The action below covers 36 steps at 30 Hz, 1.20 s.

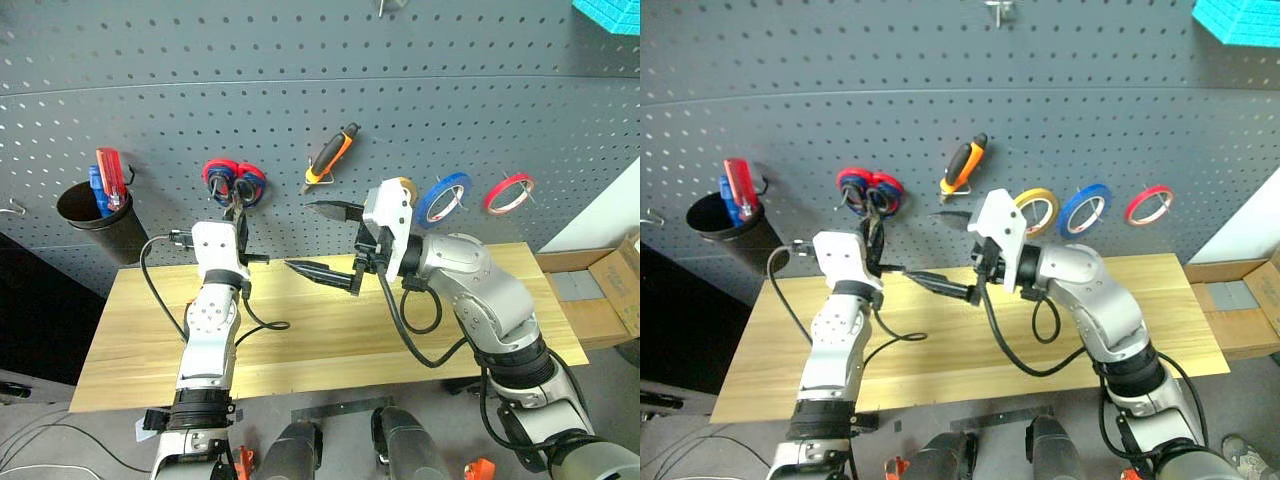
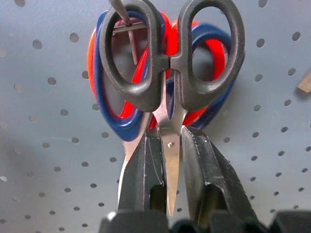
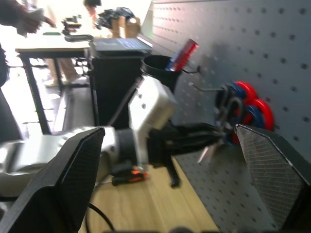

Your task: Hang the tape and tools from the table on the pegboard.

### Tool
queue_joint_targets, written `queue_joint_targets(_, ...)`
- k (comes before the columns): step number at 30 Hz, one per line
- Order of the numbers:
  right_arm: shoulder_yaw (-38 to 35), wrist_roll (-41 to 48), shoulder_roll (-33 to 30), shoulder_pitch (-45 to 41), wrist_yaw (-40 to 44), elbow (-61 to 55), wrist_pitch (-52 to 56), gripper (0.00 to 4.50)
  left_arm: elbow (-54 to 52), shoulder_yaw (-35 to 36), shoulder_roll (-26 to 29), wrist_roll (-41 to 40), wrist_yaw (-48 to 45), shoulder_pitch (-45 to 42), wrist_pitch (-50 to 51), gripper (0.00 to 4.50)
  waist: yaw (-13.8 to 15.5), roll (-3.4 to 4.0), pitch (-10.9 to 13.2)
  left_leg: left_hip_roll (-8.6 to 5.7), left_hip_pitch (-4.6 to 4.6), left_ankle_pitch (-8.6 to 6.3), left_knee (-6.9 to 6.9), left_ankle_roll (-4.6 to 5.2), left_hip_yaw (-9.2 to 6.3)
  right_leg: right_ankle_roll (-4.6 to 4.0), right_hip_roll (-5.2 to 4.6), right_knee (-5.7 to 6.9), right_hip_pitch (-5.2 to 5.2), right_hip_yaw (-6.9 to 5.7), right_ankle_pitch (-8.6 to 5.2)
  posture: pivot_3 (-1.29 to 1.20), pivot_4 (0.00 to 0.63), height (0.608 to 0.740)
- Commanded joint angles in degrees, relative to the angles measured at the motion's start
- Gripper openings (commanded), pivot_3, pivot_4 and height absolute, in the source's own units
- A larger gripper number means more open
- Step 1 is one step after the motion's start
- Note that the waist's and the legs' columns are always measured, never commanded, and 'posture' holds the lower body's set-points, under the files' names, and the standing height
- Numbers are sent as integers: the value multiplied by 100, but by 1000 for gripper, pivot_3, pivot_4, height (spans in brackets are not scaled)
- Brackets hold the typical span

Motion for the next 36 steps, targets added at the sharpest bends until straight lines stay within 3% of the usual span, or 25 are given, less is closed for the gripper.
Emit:
queue_joint_targets(1,9,-237,85,-105,-143,97,-287,4500,-252,126,124,-65,-61,231,84,1913,-12,-7,-4,0,-1,0,1,0,1,-2,1,-1,-2,0,2,-42,176,740)
queue_joint_targets(5,55,-235,37,59,88,242,-392,4500,-453,327,328,-142,-73,559,394,3279,-12,-8,-5,5,-17,0,2,-1,1,-7,7,2,-22,2,6,-21,179,740)
queue_joint_targets(7,108,-209,-39,151,276,233,-423,4500,-582,459,412,-290,-151,733,694,3279,-11,-8,-5,5,-21,0,2,-1,3,-8,8,-2,-25,2,6,-8,181,740)
queue_joint_targets(11,324,-116,-180,348,636,46,-280,4500,-550,1181,652,-791,95,972,3065,3279,-10,-8,-5,8,-29,-1,2,1,1,-8,8,-4,-31,2,6,4,192,740)
queue_joint_targets(16,503,-305,-138,411,523,161,-226,4500,-575,1144,1257,-846,-276,941,4467,3279,-4,-10,-4,9,-29,-1,7,1,-2,-7,11,1,-30,-1,7,16,219,740)
queue_joint_targets(24,723,-529,-162,572,431,142,-98,4500,40,847,1982,-812,-848,560,5115,3279,62,-9,0,8,-29,-2,5,-1,-12,-6,10,-5,-27,1,9,23,231,740)
queue_joint_targets(29,727,-583,-126,590,400,115,-46,4500,630,799,1883,-1051,-1075,338,5602,3279,51,-9,0,8,-29,-4,4,-3,-10,-6,10,-6,-29,1,9,14,225,740)
queue_joint_targets(36,706,-608,-164,610,343,45,46,4500,1688,673,1792,-878,-942,-19,5216,3279,55,-10,0,9,-29,-4,4,-5,-12,-7,9,-5,-29,4,10,-8,225,740)
